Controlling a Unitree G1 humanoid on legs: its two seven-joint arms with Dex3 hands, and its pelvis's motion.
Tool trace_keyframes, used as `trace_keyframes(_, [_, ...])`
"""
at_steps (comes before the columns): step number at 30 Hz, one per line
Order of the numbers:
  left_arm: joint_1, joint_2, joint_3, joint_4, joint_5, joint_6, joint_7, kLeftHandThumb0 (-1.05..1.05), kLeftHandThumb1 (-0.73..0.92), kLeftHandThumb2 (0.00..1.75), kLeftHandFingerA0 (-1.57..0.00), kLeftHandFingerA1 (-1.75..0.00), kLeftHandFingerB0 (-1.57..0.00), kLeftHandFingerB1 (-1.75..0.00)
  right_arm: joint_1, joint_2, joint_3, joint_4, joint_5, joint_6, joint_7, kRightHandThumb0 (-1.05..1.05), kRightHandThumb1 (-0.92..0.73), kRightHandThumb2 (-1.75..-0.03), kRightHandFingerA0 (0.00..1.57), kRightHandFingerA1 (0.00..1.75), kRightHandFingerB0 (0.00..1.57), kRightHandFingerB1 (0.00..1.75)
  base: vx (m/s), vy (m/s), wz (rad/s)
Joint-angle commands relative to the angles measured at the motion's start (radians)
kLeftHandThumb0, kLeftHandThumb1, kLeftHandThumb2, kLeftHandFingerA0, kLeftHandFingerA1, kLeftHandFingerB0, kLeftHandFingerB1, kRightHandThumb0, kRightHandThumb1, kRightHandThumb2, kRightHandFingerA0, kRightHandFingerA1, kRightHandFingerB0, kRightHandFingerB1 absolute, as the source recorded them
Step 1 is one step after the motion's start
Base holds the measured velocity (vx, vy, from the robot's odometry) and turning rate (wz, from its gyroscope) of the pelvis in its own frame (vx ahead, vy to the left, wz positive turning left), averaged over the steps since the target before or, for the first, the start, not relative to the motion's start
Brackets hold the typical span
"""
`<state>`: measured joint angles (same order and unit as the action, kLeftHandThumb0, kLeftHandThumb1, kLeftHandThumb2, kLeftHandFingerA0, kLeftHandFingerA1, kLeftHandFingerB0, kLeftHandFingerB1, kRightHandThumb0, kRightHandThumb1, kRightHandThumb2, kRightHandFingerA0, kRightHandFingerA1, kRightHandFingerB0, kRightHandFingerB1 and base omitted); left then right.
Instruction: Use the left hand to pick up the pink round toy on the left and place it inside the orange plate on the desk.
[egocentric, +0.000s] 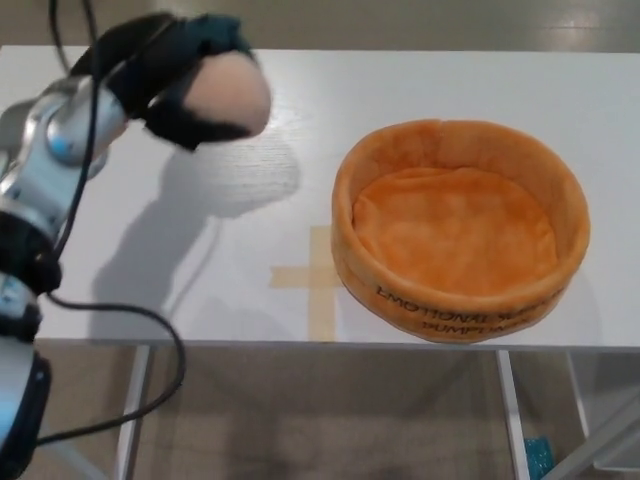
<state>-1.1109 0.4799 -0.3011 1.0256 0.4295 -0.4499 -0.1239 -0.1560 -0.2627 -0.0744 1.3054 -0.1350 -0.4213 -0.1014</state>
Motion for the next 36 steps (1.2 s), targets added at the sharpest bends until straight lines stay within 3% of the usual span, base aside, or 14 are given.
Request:
trace_keyframes(1, [-0.078,-0.072,-0.033,-0.011,0.050,0.012,0.043,-0.21,0.80,0.63,-0.73,-1.49,-0.74,-1.13,0.009,0.001,-0.006,0.003,0.004,-0.007,0.000,-0.37,-0.58,-0.58,0.73,0.56,0.64,0.43,0.00,0.000,0.00])
trace_keyframes(6, [-0.110,-0.134,-0.056,-0.017,0.068,0.048,0.050,-0.22,0.71,0.64,-0.71,-1.49,-0.81,-0.75,0.007,0.001,-0.004,0.001,-0.002,-0.008,-0.004,-0.37,-0.58,-0.58,0.73,0.56,0.63,0.44,0.00,0.000,0.00])
trace_keyframes(10, [-0.138,-0.200,-0.073,0.013,0.072,0.053,0.054,-0.16,0.73,0.65,-0.82,-1.60,-0.70,-1.33,0.001,0.003,-0.012,0.001,0.006,-0.007,0.001,-0.36,-0.57,-0.58,0.74,0.56,0.63,0.44,0.00,0.000,0.00])
trace_keyframes(12, [-0.148,-0.232,-0.078,0.025,0.069,0.067,0.057,-0.14,0.75,0.67,-0.71,-1.65,-0.66,-1.39,0.001,0.001,-0.008,0.001,0.000,-0.012,-0.002,-0.36,-0.57,-0.58,0.75,0.58,0.63,0.44,0.00,0.000,0.00])
trace_keyframes(15, [-0.154,-0.266,-0.090,0.034,0.075,0.086,0.062,-0.17,0.77,0.61,-0.71,-1.65,-0.80,-0.90,0.003,-0.001,-0.004,0.001,-0.006,-0.013,-0.006,-0.36,-0.58,-0.58,0.74,0.56,0.63,0.44,0.00,0.000,0.00])
trace_keyframes(17, [-0.161,-0.300,-0.101,0.050,0.080,0.092,0.059,-0.14,0.78,0.60,-0.70,-1.66,-0.67,-1.27,0.003,-0.002,0.000,0.000,-0.011,-0.016,-0.010,-0.37,-0.58,-0.58,0.74,0.59,0.63,0.44,0.00,0.000,0.00])
trace_keyframes(23, [-0.170,-0.340,-0.102,0.076,0.074,0.083,0.051,-0.16,0.78,0.64,-0.68,-1.68,-0.64,-1.33,-0.001,-0.001,-0.006,-0.001,-0.002,-0.015,-0.002,-0.36,-0.58,-0.58,0.74,0.57,0.64,0.44,0.00,0.000,0.00])
trace_keyframes(24, [-0.171,-0.349,-0.106,0.078,0.077,0.093,0.050,-0.20,0.77,0.64,-0.73,-1.42,-0.71,-0.60,-0.006,-0.002,-0.002,0.001,-0.006,-0.013,-0.002,-0.38,-0.58,-0.58,0.75,0.59,0.63,0.43,0.00,0.000,0.00])
trace_keyframes(25, [-0.167,-0.360,-0.106,0.078,0.076,0.096,0.050,-0.16,0.78,0.63,-0.86,-0.51,-0.76,-1.00,-0.009,-0.002,-0.005,0.002,-0.003,-0.008,0.000,-0.39,-0.57,-0.58,0.75,0.57,0.63,0.43,0.00,0.000,0.00])
trace_keyframes(28, [-0.155,-0.378,-0.107,0.075,0.073,0.098,0.054,-0.13,0.77,0.66,-0.78,-0.49,-0.79,-1.08,-0.011,-0.004,-0.011,0.001,0.004,-0.006,0.009,-0.38,-0.58,-0.58,0.75,0.59,0.63,0.43,0.00,0.000,0.00])
trace_keyframes(29, [-0.161,-0.382,-0.108,0.082,0.065,0.115,0.006,-0.40,0.45,0.71,-0.50,-0.61,-0.33,-0.42,-0.013,-0.005,-0.007,0.000,-0.001,-0.005,0.005,-0.38,-0.58,-0.58,0.75,0.59,0.63,0.43,0.00,0.000,0.00])
trace_keyframes(30, [-0.166,-0.385,-0.108,0.088,0.059,0.128,-0.030,-0.40,0.45,0.71,-0.50,-0.61,-0.33,-0.42,-0.014,-0.006,-0.005,-0.001,-0.005,-0.003,0.001,-0.38,-0.58,-0.58,0.75,0.59,0.63,0.43,0.00,0.000,0.00])
trace_keyframes(31, [-0.186,-0.387,-0.136,0.097,0.083,0.176,-0.092,-0.69,0.43,0.77,0.00,0.00,-0.03,-0.14,-0.015,-0.005,-0.004,-0.001,-0.006,-0.002,0.001,-0.38,-0.57,-0.58,0.75,0.57,0.63,0.44,0.00,0.000,0.00])
trace_keyframes(36, [-0.226,-0.396,-0.186,0.119,0.100,0.287,-0.239,-0.78,0.43,0.84,0.00,0.00,0.00,0.00,-0.015,-0.005,-0.006,-0.001,-0.003,-0.002,0.005,-0.37,-0.58,-0.58,0.74,0.57,0.63,0.44,0.00,0.000,0.00])
